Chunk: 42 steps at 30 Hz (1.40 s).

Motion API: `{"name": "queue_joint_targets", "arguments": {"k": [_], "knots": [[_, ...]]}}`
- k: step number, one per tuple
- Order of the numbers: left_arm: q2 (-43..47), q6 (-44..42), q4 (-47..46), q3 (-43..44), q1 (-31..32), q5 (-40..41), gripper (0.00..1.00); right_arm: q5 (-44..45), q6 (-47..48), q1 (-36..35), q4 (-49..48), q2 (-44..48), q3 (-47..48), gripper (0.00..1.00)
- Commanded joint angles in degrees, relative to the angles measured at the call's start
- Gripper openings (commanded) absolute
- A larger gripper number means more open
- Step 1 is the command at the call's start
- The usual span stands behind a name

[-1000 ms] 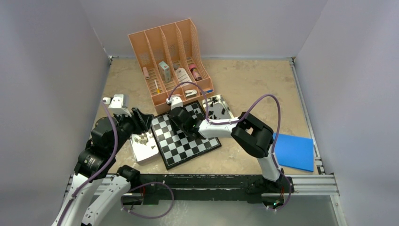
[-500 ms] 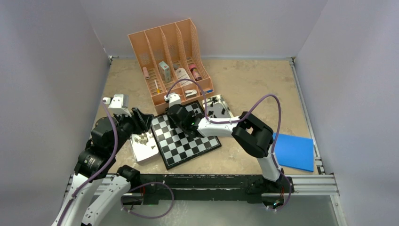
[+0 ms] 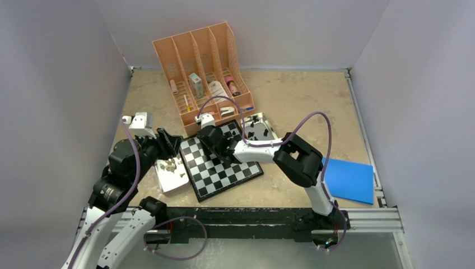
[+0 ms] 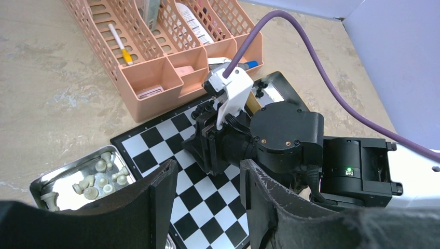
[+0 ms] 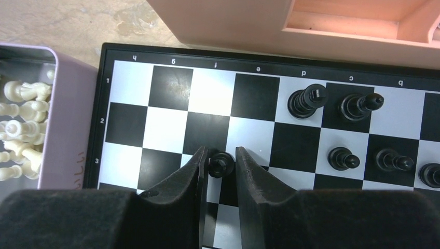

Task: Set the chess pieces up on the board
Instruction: Pick up the chess piece from the chessboard, then place the chess piece on the chessboard.

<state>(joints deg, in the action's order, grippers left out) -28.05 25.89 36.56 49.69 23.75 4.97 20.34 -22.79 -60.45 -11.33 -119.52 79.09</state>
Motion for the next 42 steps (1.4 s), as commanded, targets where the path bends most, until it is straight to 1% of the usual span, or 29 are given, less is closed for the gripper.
{"name": "queue_joint_targets", "arguments": {"k": [1, 5, 9, 11, 17, 21, 25, 28, 34, 42], "knots": [[-0.5, -0.9, -1.8, 0.0, -0.2, 0.8, 0.48, 1.8, 0.9, -0.4, 0.2, 0.0, 2.1, 0.26], [-0.5, -0.8, -1.8, 0.0, -0.2, 0.8, 0.48, 2.4, 1.3, -0.4, 0.6, 0.5, 2.4, 0.18], [-0.5, -0.8, -1.7, 0.0, -0.2, 0.8, 0.48, 2.7, 1.2, -0.4, 1.3, 2.6, 1.9, 0.15], [-0.6, -0.8, -1.7, -0.1, -0.2, 0.8, 0.48, 1.7, 1.4, -0.3, 2.0, 4.3, 1.5, 0.15], [-1.5, -1.0, -2.1, 0.0, -0.2, 0.4, 0.48, 2.4, 1.6, 0.8, 2.0, 8.8, 0.1, 0.14], [-2.8, -1.7, -2.1, -0.2, -0.2, -0.4, 0.51, 2.5, 1.6, 3.1, 2.0, 11.6, -1.2, 0.14], [-6.0, -2.4, -2.4, -0.1, -0.2, -2.8, 0.52, 2.5, 1.1, 6.5, 1.8, 13.5, -2.5, 0.15], [-7.8, -2.5, -1.9, 0.3, -0.2, -2.8, 0.54, 2.4, 0.7, 9.5, 2.0, 13.8, -3.2, 0.15], [-8.2, -3.0, -2.2, 0.0, -0.2, -3.7, 0.56, 4.2, 1.4, 13.7, 2.1, 13.0, -3.9, 0.15], [-7.4, -3.3, -2.4, -0.1, -0.2, -3.4, 0.57, 3.5, 2.6, 14.9, -0.2, 9.7, -3.7, 0.15]]}}
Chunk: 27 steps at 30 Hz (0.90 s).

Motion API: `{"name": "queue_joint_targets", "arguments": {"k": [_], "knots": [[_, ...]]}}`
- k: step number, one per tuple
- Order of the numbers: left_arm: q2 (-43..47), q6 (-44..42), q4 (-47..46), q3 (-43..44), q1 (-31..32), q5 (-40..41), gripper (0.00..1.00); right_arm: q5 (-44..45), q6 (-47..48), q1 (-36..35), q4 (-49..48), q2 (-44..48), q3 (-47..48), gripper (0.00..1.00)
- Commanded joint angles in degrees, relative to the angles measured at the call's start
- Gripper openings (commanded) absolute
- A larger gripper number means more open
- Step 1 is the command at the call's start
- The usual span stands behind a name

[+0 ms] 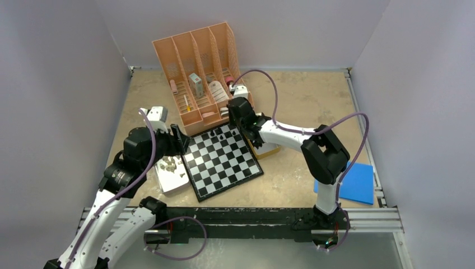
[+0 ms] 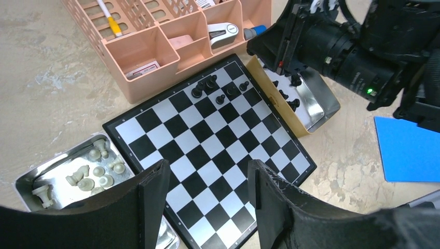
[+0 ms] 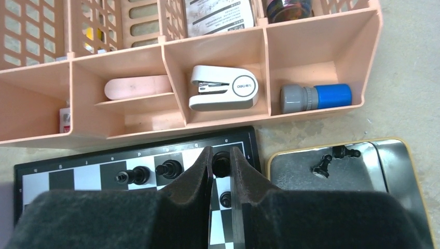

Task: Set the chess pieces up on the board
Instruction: Place the chess piece on the chessboard.

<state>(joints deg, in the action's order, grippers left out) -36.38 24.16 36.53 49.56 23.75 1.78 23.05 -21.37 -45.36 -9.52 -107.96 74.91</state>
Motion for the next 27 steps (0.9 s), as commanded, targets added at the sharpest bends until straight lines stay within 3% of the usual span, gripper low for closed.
{"name": "queue_joint_targets", "arguments": {"k": [1, 27], "knots": [[1.2, -1.5, -2.3, -0.1, -0.2, -0.1, 0.57, 0.5, 1.1, -0.1, -2.4, -2.3, 0.4, 0.15], [1.9, -1.4, -2.4, -0.2, -0.2, 0.3, 0.57, -2.0, 0.2, 1.0, -4.4, -9.2, 1.8, 0.18]]}}
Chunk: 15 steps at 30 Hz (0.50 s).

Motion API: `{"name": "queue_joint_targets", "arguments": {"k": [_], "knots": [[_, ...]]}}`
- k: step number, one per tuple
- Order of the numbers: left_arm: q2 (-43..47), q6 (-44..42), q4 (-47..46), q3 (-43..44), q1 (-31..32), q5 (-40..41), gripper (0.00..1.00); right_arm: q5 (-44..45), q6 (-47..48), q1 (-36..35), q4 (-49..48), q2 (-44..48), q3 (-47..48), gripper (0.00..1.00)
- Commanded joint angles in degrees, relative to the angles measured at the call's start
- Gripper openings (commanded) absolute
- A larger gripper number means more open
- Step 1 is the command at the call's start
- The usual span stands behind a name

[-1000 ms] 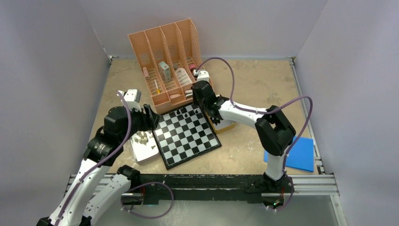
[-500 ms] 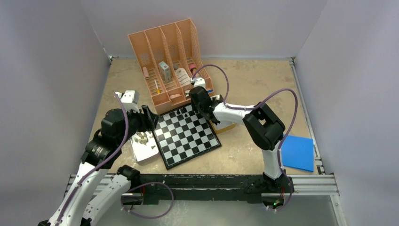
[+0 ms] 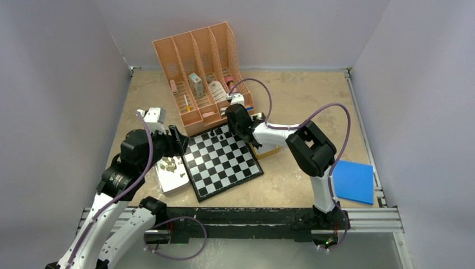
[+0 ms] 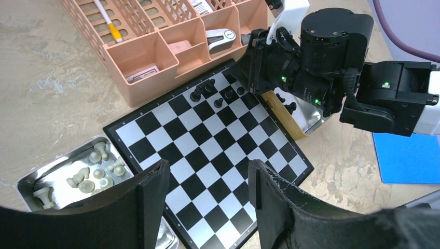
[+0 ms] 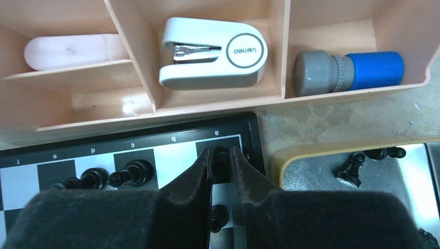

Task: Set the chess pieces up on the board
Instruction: Place the chess piece on the chessboard.

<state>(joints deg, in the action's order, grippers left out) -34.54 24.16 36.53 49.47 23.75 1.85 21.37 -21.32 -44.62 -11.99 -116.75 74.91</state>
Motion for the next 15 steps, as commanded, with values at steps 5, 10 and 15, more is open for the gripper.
{"name": "queue_joint_targets", "arguments": {"k": [5, 10, 15], "knots": [[0.0, -1.4, -2.4, -0.1, -0.2, 0.3, 0.57, -0.5, 0.1, 0.4, -1.9, -1.3, 2.1, 0.19], [0.2, -1.3, -2.4, -0.2, -0.2, 0.3, 0.57, -0.5, 0.1, 0.4, -1.6, -1.0, 2.0, 0.23], [-0.1, -1.3, -2.6, -0.2, -0.2, 0.1, 0.57, -0.7, 0.1, 0.4, -0.6, -0.4, 2.6, 0.28]]}}
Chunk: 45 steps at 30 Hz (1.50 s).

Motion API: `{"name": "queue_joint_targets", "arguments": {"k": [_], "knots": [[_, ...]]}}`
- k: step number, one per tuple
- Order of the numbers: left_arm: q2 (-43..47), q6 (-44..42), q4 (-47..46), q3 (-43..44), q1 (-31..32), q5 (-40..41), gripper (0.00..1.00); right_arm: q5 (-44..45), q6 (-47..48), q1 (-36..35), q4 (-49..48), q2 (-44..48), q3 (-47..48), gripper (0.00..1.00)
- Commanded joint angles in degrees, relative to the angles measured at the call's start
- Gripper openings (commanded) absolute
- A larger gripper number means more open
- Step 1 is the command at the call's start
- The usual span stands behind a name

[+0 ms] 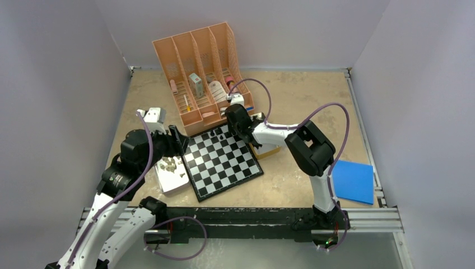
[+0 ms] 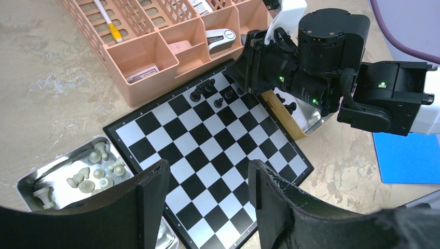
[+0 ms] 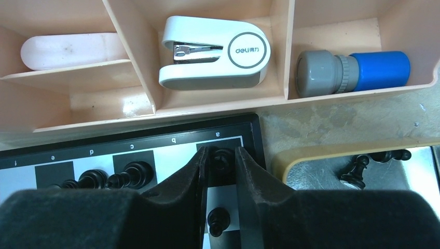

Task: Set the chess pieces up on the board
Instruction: Place the chess piece on the chessboard, then pick up the chess piece from the storage box.

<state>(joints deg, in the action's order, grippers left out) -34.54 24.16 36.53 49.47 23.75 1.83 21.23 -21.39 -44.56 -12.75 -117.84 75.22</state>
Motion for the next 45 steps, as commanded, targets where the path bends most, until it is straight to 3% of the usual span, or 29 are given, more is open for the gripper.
{"name": "queue_joint_targets", "arguments": {"k": [1, 14, 26, 34, 45], "knots": [[-0.2, -1.3, -2.6, -0.2, -0.2, 0.1, 0.57, -0.7, 0.2, 0.3, 0.3, 0.8, 2.4, 0.29], [-0.3, -1.3, -2.7, -0.3, -0.2, -0.5, 0.57, -1.2, 0.7, 0.3, 3.3, 6.6, 3.4, 0.36], [0.0, -2.3, -3.3, -0.5, -0.2, -1.5, 0.57, 6.7, -1.9, 0.4, 5.7, 15.7, -2.0, 0.36], [0.4, -2.5, -3.3, -0.5, -0.2, -1.6, 0.57, 15.0, -10.6, 1.5, 10.4, 14.0, -2.7, 0.30], [0.7, -2.1, -3.3, -0.6, -0.2, -1.5, 0.57, 14.7, -18.0, 4.8, 10.6, 9.9, -3.3, 0.31]]}}
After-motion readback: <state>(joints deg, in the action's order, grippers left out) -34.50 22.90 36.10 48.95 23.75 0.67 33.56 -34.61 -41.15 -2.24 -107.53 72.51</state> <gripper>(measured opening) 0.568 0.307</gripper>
